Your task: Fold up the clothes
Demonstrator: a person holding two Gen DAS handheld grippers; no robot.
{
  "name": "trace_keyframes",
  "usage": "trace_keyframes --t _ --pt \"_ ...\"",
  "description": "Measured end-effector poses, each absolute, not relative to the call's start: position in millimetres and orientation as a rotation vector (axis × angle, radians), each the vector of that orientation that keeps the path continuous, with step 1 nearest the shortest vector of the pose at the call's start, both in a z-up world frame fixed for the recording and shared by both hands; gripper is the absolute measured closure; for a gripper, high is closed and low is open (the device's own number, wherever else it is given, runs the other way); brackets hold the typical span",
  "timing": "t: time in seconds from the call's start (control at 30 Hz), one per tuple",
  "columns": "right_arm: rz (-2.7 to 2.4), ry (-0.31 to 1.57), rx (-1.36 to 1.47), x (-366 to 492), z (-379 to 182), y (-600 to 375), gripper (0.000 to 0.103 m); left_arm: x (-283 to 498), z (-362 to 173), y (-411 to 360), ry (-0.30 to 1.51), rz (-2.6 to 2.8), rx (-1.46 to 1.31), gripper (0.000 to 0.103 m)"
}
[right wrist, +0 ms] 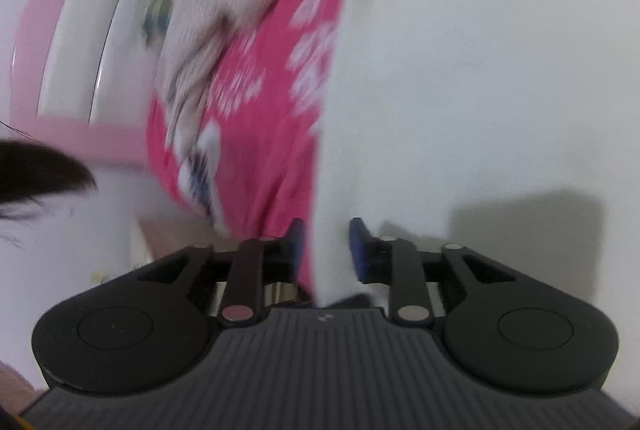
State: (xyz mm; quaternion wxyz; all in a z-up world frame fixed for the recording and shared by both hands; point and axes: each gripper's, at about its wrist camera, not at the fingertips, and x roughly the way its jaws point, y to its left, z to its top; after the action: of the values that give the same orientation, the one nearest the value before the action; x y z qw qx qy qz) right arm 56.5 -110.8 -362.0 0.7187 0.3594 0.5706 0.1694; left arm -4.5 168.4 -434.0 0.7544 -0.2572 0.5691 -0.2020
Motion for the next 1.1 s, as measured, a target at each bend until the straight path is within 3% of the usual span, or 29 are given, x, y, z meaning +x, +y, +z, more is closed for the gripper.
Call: trace_keyframes --t 0.23,0.33,0.63,0.87,0.93,1.1 --pt "-0.200 1.153 0.689 -27 -326 -280 0.061 5 -436 164 1.263 -0.478 -0.509 0.084" --pt "-0.305 1.127 0.708 -50 -335 -322 0.052 7 -438 160 1.279 -0.486 -0.486 0.082" --pt "-0.317 1.225 0.962 -155 -394 -309 0.053 18 -429 138 1.355 -0.468 -0.370 0.074" --pt "-0.318 1.091 1.099 -165 -406 -320 0.053 22 -423 119 1.401 -0.410 -0.296 0.068" --pt "-0.289 1.079 1.112 -168 -408 -322 0.056 22 -423 118 1.406 -0.398 -0.295 0.068" --pt "-0.224 1.072 1.229 -188 -420 -322 0.083 16 -422 122 1.423 -0.419 -0.305 0.068"
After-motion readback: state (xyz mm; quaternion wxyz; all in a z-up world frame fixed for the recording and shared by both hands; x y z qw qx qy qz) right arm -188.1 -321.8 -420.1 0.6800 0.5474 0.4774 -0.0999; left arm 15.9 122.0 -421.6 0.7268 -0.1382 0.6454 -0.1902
